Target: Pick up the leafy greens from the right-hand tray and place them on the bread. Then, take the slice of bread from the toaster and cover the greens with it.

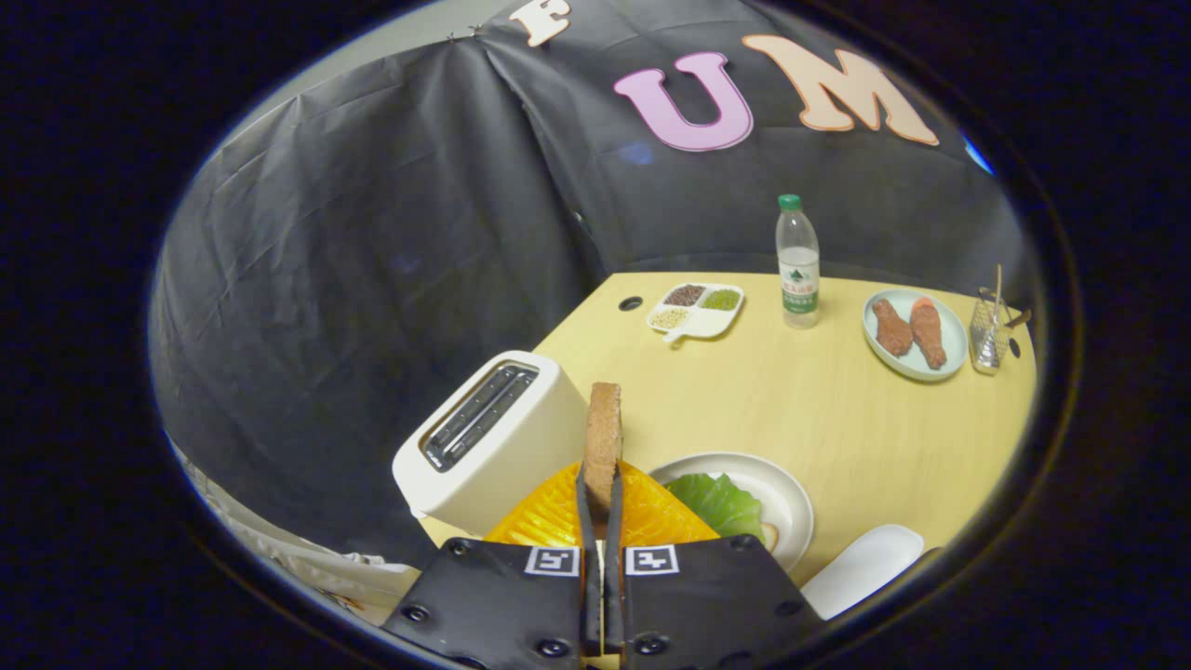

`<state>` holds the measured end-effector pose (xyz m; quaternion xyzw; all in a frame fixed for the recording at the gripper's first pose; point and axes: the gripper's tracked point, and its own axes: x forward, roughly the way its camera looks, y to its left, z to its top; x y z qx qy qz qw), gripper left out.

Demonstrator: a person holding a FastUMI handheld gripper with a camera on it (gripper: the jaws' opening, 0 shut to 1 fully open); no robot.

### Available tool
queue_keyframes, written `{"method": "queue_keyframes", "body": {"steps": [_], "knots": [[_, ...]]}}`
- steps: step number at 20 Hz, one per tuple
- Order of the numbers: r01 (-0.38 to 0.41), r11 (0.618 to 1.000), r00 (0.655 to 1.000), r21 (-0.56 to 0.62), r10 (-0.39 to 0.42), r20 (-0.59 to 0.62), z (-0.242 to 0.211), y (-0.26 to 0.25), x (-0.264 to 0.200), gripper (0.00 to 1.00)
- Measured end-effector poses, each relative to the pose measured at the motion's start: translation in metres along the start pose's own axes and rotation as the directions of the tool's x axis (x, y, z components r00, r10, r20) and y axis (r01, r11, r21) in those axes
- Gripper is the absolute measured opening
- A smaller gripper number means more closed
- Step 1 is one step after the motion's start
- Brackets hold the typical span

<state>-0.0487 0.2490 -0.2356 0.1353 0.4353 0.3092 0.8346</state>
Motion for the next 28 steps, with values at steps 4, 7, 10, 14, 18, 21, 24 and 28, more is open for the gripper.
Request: {"method": "queue_keyframes", "body": {"steps": [4,7,10,14,18,21,24,28], "knots": [[0.021,0.996,1.000,0.089,-0.021,0.000,-0.015,-0.016,0.007,0.04],[0.049,0.986,0.999,0.161,-0.048,-0.015,-0.029,-0.031,0.008,0.04],[0.096,0.969,0.995,0.229,-0.085,-0.060,-0.053,-0.050,0.011,0.04],[0.157,0.944,0.987,0.289,-0.139,-0.082,-0.067,-0.079,0.010,0.07],[0.214,0.936,0.975,0.278,-0.186,-0.124,-0.085,-0.098,0.006,0.20],[0.239,0.942,0.964,0.237,-0.199,-0.179,-0.106,-0.108,0.003,0.32],[0.233,0.950,0.961,0.210,-0.191,-0.201,-0.115,-0.109,-0.003,0.45],[0.214,0.962,0.967,0.172,-0.183,-0.178,-0.112,-0.112,-0.014,0.64]]}}
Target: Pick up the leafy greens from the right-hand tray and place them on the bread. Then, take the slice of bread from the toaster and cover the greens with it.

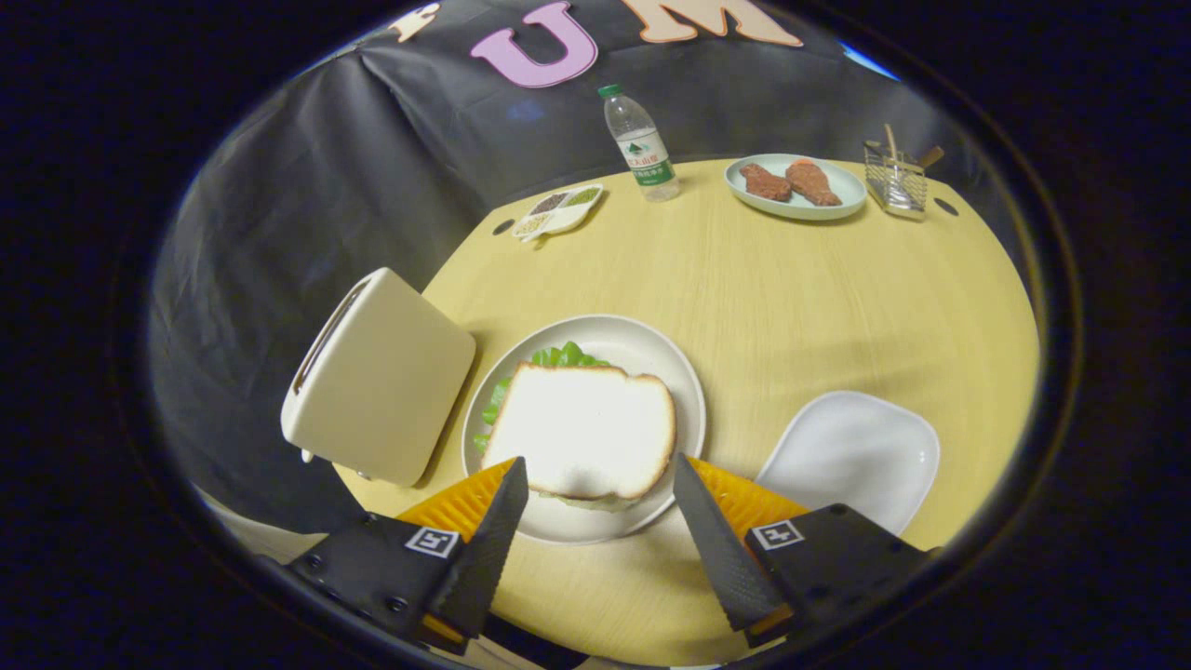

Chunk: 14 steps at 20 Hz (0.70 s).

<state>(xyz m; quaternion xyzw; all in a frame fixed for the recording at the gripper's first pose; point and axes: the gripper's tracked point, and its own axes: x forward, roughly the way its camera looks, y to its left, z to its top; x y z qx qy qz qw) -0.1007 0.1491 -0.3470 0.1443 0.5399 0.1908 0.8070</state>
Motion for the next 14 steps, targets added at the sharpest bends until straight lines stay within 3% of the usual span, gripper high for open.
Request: {"method": "queue_keyframes", "body": {"steps": [4,8,14], "knots": [[-0.005,0.999,0.993,-0.044,0.010,0.120,0.032,-0.003,-0.029,0.82],[0.050,0.994,0.964,-0.099,-0.022,0.266,0.071,-0.016,-0.070,1.00],[0.138,0.987,0.870,-0.077,-0.083,0.486,0.122,-0.040,-0.145,1.00]]}}
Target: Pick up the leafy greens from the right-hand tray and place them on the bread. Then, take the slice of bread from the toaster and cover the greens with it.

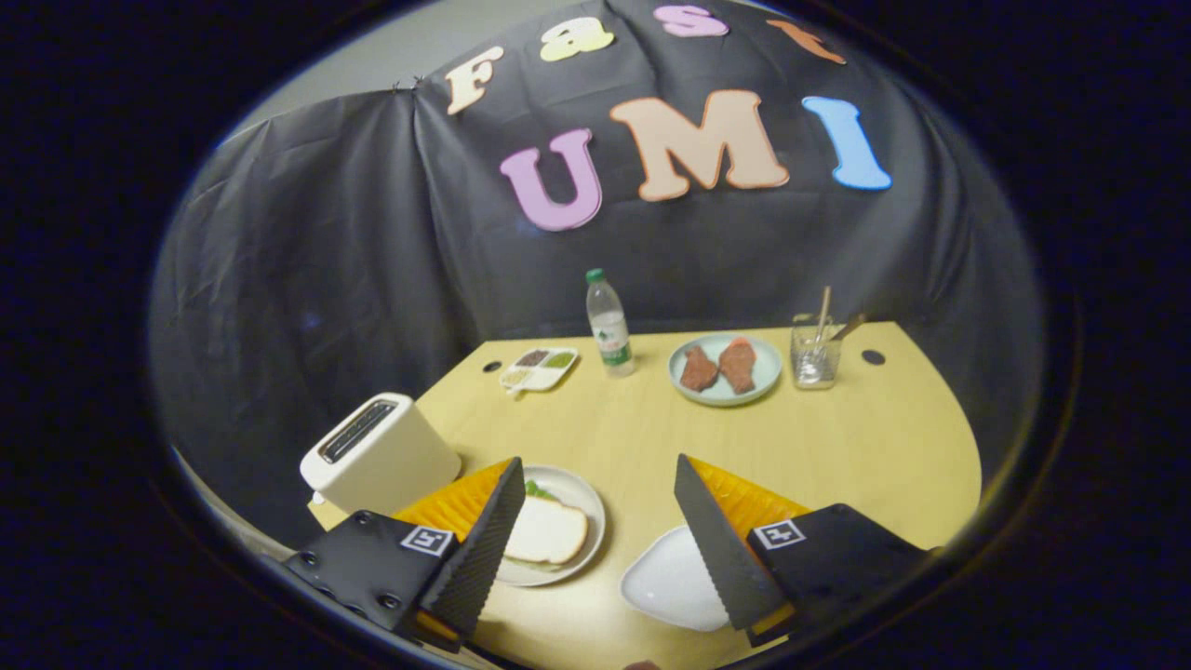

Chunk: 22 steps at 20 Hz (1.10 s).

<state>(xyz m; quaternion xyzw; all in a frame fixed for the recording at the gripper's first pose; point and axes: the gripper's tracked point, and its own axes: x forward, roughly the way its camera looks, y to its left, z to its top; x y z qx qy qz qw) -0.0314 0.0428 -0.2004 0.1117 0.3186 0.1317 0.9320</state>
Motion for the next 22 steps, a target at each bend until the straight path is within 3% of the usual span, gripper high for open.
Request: {"method": "queue_keyframes", "body": {"steps": [6,13,22], "knots": [[0.129,0.991,0.975,-0.046,-0.118,0.190,0.069,-0.036,-0.044,1.00],[0.242,0.970,0.893,-0.033,-0.210,0.398,0.138,-0.058,-0.092,1.00],[0.280,0.960,0.859,0.003,-0.252,0.445,0.157,-0.077,-0.104,1.00]]}}
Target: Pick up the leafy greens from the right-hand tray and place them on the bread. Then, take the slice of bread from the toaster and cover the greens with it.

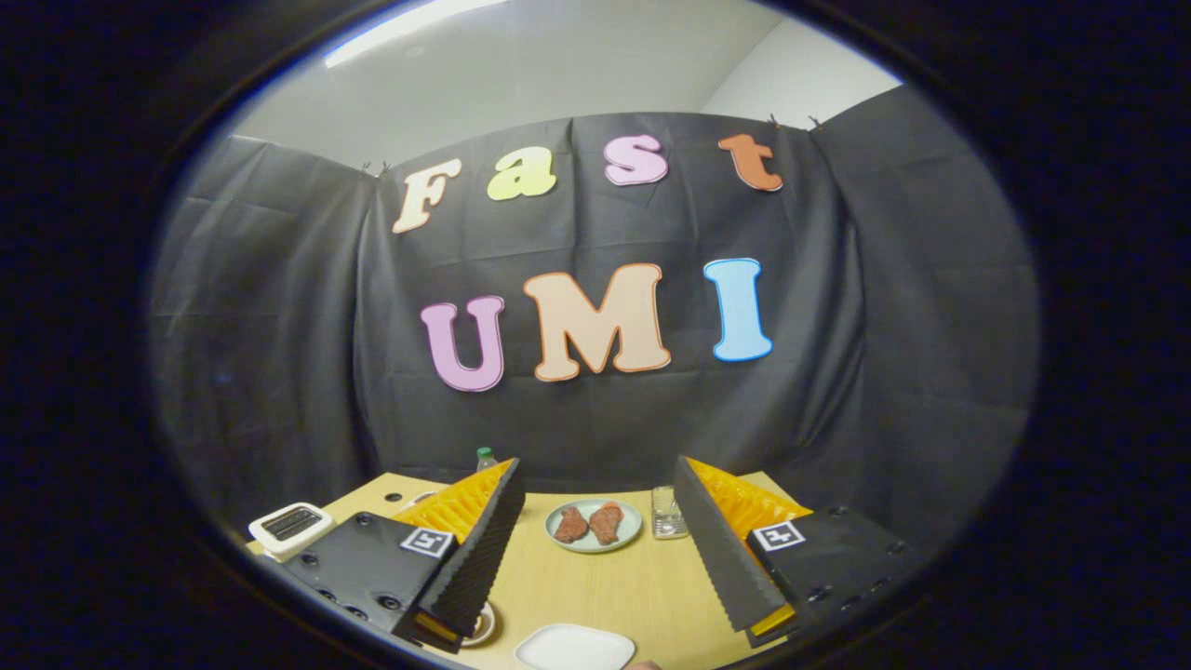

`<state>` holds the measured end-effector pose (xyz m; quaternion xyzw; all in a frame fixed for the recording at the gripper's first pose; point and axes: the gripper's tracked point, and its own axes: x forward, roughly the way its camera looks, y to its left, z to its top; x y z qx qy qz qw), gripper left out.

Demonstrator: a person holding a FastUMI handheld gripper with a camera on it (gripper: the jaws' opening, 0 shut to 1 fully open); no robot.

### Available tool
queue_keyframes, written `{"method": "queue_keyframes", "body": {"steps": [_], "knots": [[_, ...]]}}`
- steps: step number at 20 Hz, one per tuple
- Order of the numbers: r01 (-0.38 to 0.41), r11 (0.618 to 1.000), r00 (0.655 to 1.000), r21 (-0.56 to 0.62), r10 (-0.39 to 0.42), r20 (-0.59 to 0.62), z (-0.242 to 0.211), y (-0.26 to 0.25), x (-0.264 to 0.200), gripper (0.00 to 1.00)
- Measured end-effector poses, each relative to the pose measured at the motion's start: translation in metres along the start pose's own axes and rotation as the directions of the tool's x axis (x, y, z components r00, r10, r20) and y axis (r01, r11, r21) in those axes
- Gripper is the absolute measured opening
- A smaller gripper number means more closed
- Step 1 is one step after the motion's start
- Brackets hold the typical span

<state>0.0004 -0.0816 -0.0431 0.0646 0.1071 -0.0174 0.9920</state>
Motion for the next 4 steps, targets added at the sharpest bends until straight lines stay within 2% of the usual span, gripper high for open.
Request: {"method": "queue_keyframes", "body": {"steps": [4], "knots": [[-0.002,1.000,1.000,-0.015,0.003,0.019,0.0065,0.0022,-0.0013,1.00]]}}
